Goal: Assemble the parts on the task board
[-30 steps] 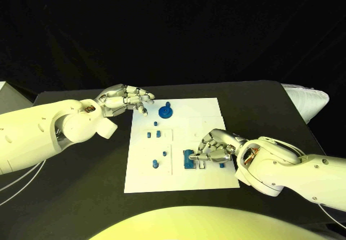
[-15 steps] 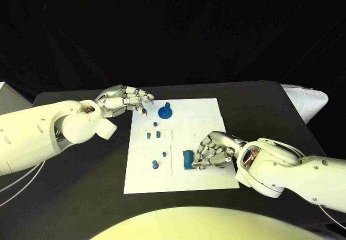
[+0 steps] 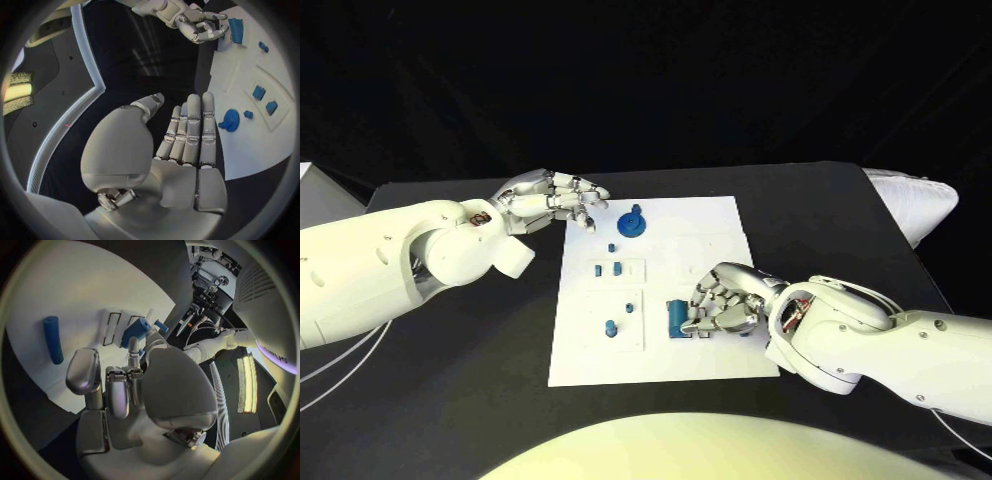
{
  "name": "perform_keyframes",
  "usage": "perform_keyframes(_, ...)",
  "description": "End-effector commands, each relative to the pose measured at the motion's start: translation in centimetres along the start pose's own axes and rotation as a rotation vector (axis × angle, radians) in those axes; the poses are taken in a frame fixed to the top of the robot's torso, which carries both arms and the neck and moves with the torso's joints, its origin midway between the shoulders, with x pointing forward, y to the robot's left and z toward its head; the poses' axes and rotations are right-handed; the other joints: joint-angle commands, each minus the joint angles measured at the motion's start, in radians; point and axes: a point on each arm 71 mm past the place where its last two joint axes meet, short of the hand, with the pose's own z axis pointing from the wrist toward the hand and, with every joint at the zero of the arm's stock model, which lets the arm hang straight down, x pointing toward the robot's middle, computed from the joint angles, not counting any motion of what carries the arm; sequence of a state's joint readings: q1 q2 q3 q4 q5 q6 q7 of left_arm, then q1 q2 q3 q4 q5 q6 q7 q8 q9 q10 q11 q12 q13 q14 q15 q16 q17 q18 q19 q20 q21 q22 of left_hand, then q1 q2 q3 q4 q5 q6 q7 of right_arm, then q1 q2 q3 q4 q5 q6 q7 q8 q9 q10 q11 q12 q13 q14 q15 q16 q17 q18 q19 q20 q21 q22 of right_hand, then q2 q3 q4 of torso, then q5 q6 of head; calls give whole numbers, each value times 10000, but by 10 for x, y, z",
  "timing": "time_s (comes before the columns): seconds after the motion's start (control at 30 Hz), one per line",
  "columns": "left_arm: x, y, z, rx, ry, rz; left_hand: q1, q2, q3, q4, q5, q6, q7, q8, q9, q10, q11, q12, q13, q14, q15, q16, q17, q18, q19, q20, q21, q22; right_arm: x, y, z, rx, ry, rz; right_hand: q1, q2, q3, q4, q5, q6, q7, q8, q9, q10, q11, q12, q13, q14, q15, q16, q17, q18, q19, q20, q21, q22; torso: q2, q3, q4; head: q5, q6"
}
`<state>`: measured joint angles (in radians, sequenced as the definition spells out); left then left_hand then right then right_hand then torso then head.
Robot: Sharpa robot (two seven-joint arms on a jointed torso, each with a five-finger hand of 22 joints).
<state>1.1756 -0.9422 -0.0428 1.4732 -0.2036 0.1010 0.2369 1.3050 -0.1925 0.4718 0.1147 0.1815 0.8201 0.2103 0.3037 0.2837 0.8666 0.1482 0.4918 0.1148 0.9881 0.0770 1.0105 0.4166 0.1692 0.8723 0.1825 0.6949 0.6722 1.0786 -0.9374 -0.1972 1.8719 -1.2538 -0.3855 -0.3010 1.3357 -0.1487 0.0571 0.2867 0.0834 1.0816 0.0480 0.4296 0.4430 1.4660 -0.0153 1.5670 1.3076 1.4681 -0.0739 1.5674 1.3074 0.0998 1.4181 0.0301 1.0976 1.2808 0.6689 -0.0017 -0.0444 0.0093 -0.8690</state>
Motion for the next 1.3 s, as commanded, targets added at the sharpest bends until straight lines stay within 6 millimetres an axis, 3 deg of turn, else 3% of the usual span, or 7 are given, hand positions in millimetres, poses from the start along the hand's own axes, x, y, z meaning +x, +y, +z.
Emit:
perform_keyframes(0.03, 2, -1, 0, 73, 222, -100, 13, 61, -4, 41, 25, -66, 9, 33, 12, -54, 13, 38, 10, 4, 38, -37, 16, 133, 36, -7, -44, -14, 1, 0, 1, 76, 48, -138, 97, -28, 69, 15, 36, 59, -17, 0, -12, 1048, -88, 38, 2632, 1027, -76, 34, 2634, -104, 69, -9, 66, 18, 1, 3, -4, 1, -23)
perform_keyframes(0.4, 2, -1, 0, 67, 212, -99, 13, 61, -4, 41, 25, -66, 9, 33, 12, -54, 13, 38, 10, 4, 38, -37, 16, 133, 36, -7, -44, -14, 2, -4, 4, 399, -72, -272, 208, 51, 235, -3, 101, 84, -45, 4, -36, 1048, -111, 38, 2632, 1027, -93, 34, 2634, -104, 77, -22, 66, 32, 5, 23, 5, 9, 13)
perform_keyframes(1.3, 1, -1, -2, 46, 191, -96, 13, 61, -4, 41, 25, -66, 9, 33, 12, -54, 13, 38, 10, 4, 38, -37, 16, 133, 36, -7, -44, -14, 5, -5, 4, 219, 345, -189, 436, 45, 458, -55, 267, 92, -74, 1, -75, 1048, -140, 38, 2632, 1027, -117, 34, 2634, -97, 68, -43, 14, 25, 8, 7, -5, 45, -37)
